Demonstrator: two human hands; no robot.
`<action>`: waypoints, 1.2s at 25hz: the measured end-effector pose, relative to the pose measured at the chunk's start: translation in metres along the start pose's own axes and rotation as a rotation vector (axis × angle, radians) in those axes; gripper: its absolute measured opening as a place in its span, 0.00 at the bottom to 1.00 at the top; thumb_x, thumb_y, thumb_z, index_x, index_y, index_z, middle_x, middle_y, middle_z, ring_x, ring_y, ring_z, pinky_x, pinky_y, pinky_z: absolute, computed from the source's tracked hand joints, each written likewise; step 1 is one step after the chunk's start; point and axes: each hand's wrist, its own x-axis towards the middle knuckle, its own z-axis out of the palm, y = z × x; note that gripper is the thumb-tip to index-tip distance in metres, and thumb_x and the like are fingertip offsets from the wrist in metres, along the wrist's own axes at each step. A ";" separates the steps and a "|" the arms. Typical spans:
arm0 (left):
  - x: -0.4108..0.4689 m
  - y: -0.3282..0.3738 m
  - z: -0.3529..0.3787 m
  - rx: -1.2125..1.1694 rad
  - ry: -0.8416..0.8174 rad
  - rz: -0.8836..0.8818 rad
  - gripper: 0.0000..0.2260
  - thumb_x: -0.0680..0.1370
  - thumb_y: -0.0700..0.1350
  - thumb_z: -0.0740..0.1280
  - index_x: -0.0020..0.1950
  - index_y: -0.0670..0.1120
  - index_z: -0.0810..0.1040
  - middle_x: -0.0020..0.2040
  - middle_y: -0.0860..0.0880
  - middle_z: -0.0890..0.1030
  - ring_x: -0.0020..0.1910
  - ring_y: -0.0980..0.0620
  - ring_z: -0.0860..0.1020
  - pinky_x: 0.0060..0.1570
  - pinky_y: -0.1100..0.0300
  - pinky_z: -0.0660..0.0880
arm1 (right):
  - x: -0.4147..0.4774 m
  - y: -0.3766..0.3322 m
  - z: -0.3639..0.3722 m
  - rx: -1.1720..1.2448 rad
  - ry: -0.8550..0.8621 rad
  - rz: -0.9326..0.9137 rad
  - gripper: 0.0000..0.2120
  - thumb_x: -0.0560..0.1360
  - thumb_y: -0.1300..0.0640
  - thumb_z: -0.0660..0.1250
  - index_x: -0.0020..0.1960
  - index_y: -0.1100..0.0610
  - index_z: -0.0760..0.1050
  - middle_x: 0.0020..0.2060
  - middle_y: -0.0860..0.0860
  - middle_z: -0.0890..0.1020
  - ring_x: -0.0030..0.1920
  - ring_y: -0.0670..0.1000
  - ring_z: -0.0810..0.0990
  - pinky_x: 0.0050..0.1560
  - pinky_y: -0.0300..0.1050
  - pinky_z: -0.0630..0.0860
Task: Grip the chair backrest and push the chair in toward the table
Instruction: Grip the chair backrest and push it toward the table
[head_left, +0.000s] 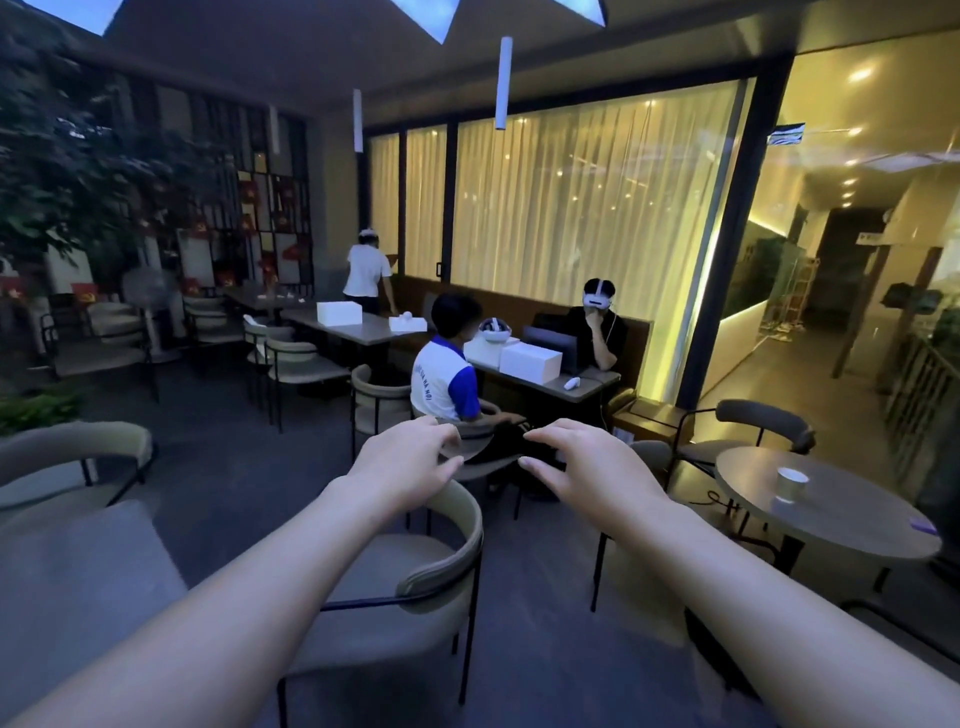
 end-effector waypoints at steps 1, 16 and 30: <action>0.025 -0.006 0.009 0.009 -0.004 -0.010 0.11 0.79 0.57 0.61 0.57 0.56 0.77 0.53 0.57 0.76 0.54 0.53 0.76 0.45 0.54 0.76 | 0.022 0.016 0.008 0.007 0.006 -0.008 0.19 0.77 0.39 0.64 0.66 0.44 0.76 0.62 0.41 0.79 0.58 0.45 0.78 0.53 0.44 0.77; 0.292 -0.049 0.130 0.256 0.023 -0.410 0.13 0.79 0.58 0.60 0.58 0.55 0.77 0.55 0.53 0.77 0.56 0.48 0.77 0.47 0.52 0.77 | 0.323 0.219 0.161 0.233 -0.076 -0.406 0.18 0.78 0.41 0.64 0.65 0.46 0.77 0.59 0.44 0.81 0.59 0.50 0.78 0.53 0.46 0.75; 0.422 -0.221 0.189 0.436 0.108 -0.817 0.14 0.80 0.58 0.60 0.61 0.54 0.75 0.58 0.53 0.77 0.59 0.50 0.76 0.49 0.52 0.77 | 0.584 0.175 0.349 0.469 -0.144 -0.878 0.18 0.79 0.40 0.63 0.65 0.46 0.77 0.59 0.41 0.80 0.60 0.46 0.78 0.56 0.44 0.75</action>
